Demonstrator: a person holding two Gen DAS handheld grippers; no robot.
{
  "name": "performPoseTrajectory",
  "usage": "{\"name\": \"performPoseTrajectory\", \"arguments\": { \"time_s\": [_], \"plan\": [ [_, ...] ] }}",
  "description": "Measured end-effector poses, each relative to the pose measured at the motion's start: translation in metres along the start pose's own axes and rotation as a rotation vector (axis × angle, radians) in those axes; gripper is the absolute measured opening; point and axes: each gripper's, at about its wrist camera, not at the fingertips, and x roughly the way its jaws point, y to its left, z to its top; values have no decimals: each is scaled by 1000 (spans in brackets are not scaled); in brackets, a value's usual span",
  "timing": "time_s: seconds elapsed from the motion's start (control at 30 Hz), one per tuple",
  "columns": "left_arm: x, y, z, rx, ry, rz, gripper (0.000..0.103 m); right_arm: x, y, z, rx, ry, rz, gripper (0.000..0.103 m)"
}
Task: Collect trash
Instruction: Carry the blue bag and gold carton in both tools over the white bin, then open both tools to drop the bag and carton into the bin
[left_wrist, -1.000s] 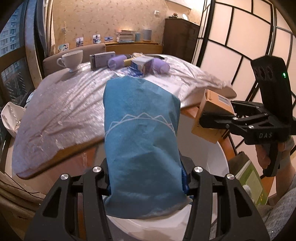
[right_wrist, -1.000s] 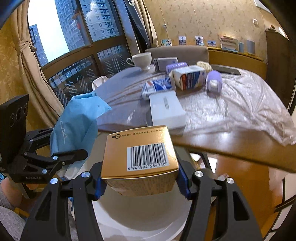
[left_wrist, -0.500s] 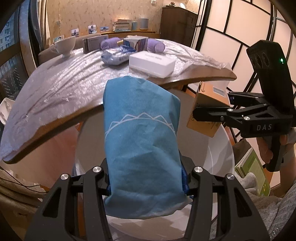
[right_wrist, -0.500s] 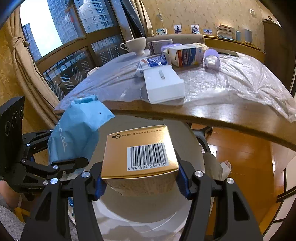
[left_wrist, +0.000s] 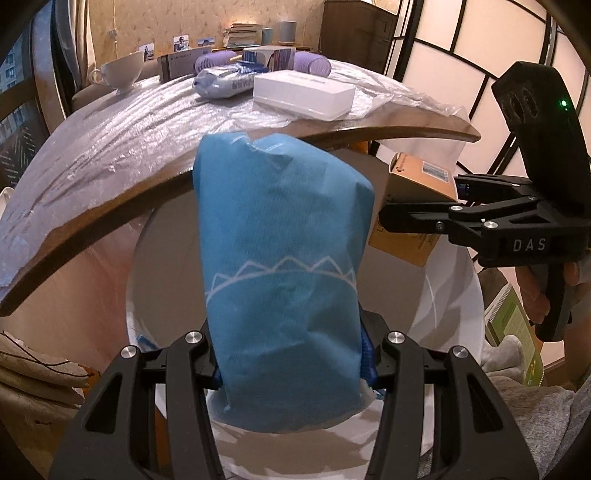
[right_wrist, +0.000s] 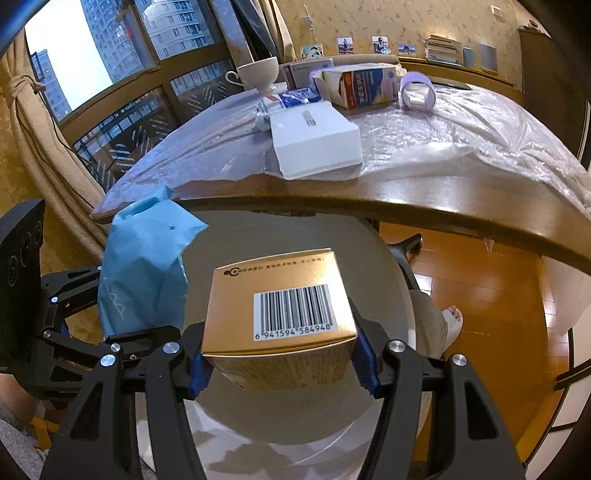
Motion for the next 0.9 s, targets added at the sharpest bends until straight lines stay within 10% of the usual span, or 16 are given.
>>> {"name": "performPoseTrajectory", "arguments": {
  "time_s": [0.9],
  "plan": [
    [29, 7, -7, -31, 110, -32, 42, 20, 2, 0, 19, 58, -5, 60]
  ]
}}
